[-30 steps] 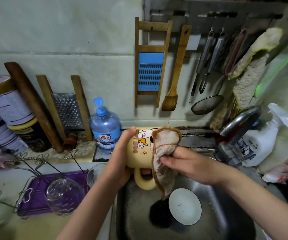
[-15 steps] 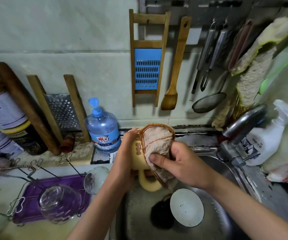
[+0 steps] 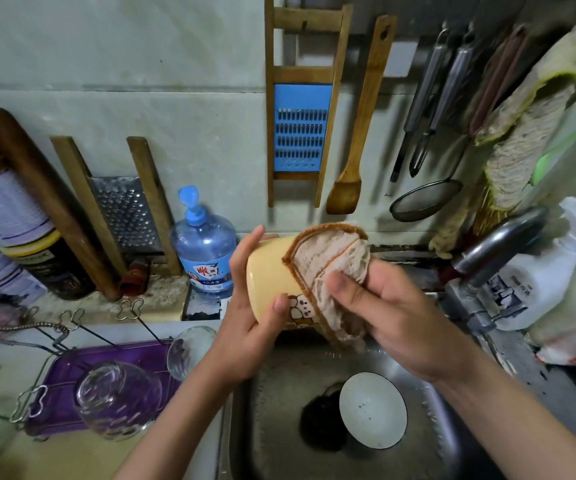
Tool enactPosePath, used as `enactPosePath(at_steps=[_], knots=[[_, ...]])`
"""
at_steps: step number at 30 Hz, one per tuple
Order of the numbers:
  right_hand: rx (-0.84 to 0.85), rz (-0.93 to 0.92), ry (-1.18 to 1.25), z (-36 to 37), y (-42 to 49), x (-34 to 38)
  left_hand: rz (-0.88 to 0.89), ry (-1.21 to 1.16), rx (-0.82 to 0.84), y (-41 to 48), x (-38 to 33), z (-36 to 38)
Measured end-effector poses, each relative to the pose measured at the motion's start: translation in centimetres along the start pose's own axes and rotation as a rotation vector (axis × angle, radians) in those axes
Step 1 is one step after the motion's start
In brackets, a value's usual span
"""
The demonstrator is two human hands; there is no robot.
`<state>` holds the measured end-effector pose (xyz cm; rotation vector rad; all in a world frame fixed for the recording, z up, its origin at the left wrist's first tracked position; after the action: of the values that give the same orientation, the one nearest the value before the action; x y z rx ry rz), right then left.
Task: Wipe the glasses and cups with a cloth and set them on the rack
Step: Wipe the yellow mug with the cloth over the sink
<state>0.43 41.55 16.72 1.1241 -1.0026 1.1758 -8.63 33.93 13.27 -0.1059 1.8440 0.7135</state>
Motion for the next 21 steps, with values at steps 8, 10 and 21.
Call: enactPosePath(at_steps=[8, 10, 21], knots=[[0.075, 0.047, -0.894, 1.1, -1.4, -2.3, -0.653, -0.898, 0.024, -1.9, 2.8, 1.7], [0.151, 0.042, -1.152, 2.0, -1.6, -2.8, -0.667, -0.974, -0.015, -2.1, 3.1, 1.9], [-0.051, 0.045, -0.834, 2.4, 0.0, -3.2, -0.426, -0.869, -0.186, -1.0, 1.9, 1.0]])
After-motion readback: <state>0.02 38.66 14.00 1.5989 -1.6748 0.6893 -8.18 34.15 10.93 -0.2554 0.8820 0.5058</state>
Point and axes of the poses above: each hand's wrist, its own y-axis towards the middle knuckle, its own z-axis out of the palm, x = y × z, the point moved 8 cm from there along y, towards the middle knuckle, and after that the axes turned 10 degrees about x, right-handed, at the moved point
